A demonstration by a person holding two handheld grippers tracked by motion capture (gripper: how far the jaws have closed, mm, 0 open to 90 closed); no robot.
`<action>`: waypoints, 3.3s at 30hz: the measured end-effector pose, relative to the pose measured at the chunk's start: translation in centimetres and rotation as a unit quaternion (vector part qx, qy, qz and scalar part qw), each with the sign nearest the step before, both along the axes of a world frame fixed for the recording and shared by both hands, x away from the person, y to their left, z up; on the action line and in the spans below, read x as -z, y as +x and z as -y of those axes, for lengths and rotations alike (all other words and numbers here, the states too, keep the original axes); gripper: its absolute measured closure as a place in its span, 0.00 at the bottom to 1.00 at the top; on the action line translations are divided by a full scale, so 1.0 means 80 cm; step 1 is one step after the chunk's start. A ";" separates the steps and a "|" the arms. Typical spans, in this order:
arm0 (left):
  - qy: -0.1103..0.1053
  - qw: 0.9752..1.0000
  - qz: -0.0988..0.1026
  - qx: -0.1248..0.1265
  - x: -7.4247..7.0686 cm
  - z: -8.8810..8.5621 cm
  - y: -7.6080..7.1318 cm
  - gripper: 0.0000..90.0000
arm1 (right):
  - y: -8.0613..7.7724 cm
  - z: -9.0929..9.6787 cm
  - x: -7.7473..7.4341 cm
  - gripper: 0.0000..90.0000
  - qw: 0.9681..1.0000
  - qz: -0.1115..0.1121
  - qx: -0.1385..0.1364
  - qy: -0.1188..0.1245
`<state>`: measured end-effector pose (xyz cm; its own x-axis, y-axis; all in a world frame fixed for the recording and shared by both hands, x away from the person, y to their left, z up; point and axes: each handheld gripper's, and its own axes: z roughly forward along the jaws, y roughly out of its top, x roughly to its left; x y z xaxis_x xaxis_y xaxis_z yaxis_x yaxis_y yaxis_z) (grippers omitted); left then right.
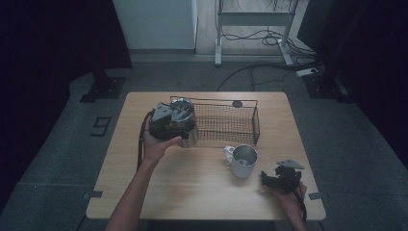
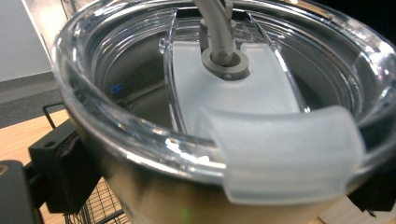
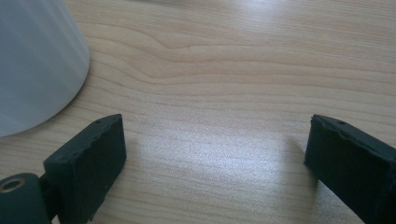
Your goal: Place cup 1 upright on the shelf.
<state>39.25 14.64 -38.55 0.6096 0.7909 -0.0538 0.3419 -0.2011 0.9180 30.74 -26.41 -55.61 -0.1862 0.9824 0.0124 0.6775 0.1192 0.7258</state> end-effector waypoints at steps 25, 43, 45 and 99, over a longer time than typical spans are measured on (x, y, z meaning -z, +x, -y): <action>0.004 1.000 0.002 -0.005 -0.009 0.006 0.025 0.04 | 0.000 0.000 0.000 0.06 1.000 0.000 -0.001 -0.001; 0.007 1.000 0.003 -0.008 -0.019 0.014 0.047 0.04 | 0.000 0.000 0.000 0.06 1.000 0.002 -0.001 0.000; 0.006 1.000 0.003 -0.009 -0.019 0.015 0.048 0.04 | 0.000 0.000 0.000 0.06 1.000 0.002 -0.001 0.000; 0.027 0.999 -0.010 -0.024 -0.012 0.030 0.118 0.04 | 0.000 0.001 0.000 0.07 1.000 0.002 0.004 0.000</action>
